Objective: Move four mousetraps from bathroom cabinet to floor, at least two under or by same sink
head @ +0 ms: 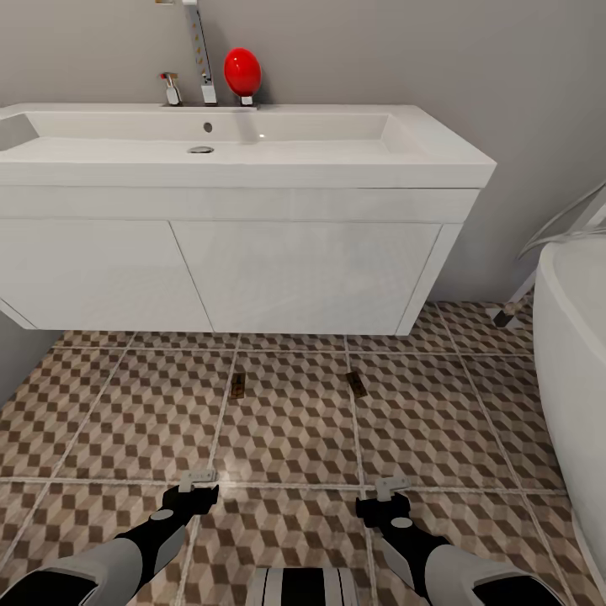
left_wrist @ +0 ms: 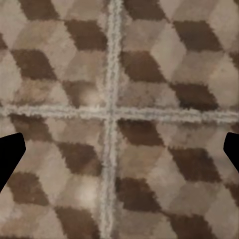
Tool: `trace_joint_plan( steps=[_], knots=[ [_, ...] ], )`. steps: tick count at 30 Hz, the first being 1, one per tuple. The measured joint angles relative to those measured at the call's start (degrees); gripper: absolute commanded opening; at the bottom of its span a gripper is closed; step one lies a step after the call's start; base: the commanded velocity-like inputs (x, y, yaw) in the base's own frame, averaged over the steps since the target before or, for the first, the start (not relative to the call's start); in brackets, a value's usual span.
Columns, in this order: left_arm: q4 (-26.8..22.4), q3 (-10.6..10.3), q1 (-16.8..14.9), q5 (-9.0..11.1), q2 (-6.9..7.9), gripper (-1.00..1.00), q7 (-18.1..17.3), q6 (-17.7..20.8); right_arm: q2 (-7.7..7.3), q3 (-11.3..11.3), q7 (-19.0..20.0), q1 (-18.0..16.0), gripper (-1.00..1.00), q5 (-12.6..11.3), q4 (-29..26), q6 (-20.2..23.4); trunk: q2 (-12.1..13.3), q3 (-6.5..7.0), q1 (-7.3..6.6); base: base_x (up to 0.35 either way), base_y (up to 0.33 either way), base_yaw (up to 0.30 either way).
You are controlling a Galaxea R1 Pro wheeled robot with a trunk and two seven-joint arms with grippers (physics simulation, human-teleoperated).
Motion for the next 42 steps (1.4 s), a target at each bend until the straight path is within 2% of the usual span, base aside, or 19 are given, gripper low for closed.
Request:
trace_joint_plan(
  steps=[42],
  knots=[
    [-0.2, 0.0, 0.0, 0.4, 0.0, 1.0, 0.3, 0.0, -0.09, 0.0, 0.3, 0.0, 1.0, 0.0, 0.0, -0.5, 0.0, 0.0, 0.0, 0.0, 0.0, 0.0]
  ],
)
